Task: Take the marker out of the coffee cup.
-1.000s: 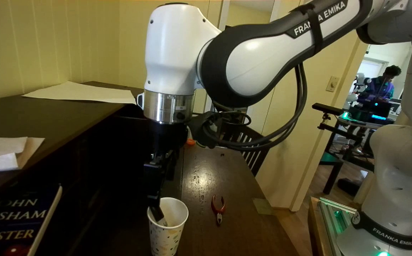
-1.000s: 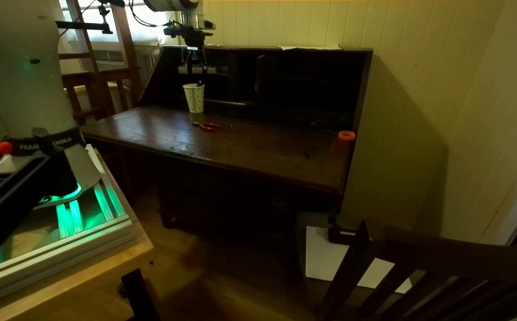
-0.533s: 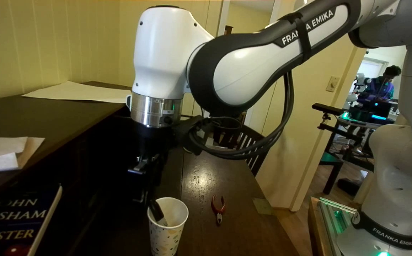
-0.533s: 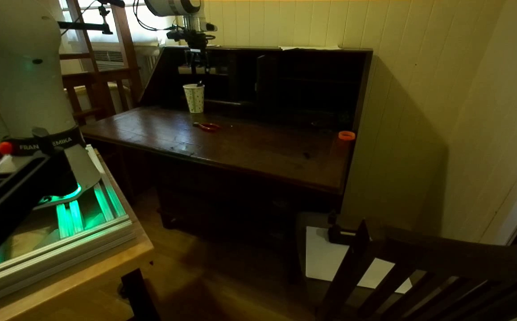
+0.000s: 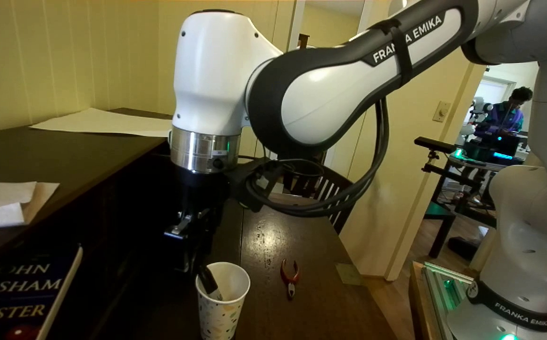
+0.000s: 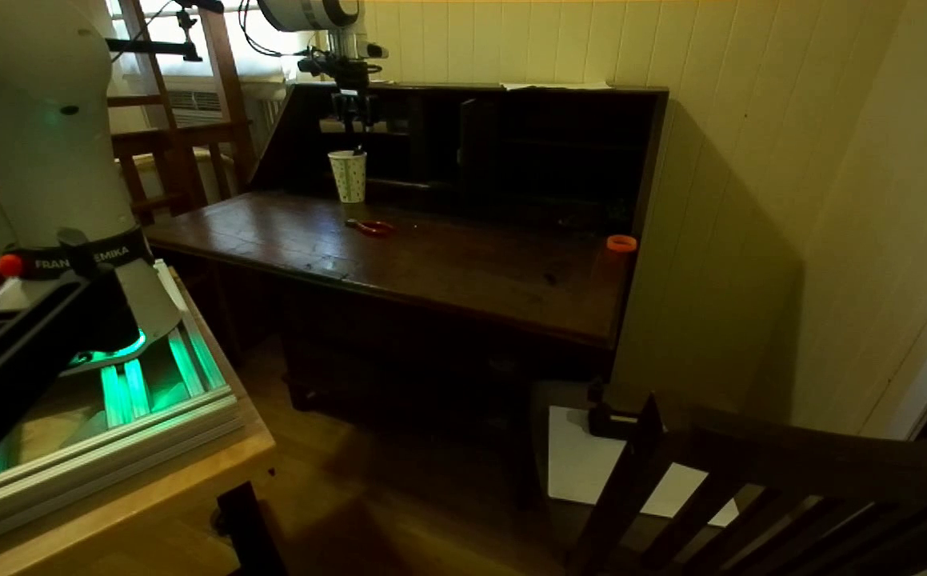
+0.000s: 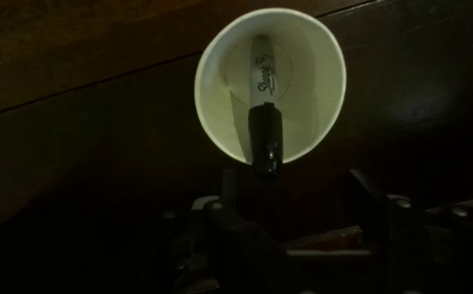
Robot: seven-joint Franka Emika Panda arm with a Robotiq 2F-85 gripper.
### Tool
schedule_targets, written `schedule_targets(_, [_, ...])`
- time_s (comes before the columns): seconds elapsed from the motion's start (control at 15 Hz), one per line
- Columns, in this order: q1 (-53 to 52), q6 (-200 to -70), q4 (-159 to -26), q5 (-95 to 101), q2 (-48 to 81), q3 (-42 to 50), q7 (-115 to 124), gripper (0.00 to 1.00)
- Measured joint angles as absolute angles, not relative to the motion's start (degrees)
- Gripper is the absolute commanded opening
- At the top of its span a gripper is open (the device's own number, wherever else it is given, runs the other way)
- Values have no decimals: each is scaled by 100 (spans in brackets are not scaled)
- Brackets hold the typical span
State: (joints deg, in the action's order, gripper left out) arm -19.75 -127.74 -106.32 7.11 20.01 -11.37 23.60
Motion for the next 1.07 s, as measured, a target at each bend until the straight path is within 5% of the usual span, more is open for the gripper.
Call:
schedule_targets(0.33, [-1977,-12535,-10630,703,1989,-1132,2593,69])
schedule_targets(0.6, [-1977,-12496,-10630,703,1988,-1119,2679,54])
schedule_targets(0.8, [-1977,-12496,-10630,703,1989,-1096,2696,53])
schedule_targets(1.07, [-1977,-12496,-10631,703,1994,-1067,2700,63])
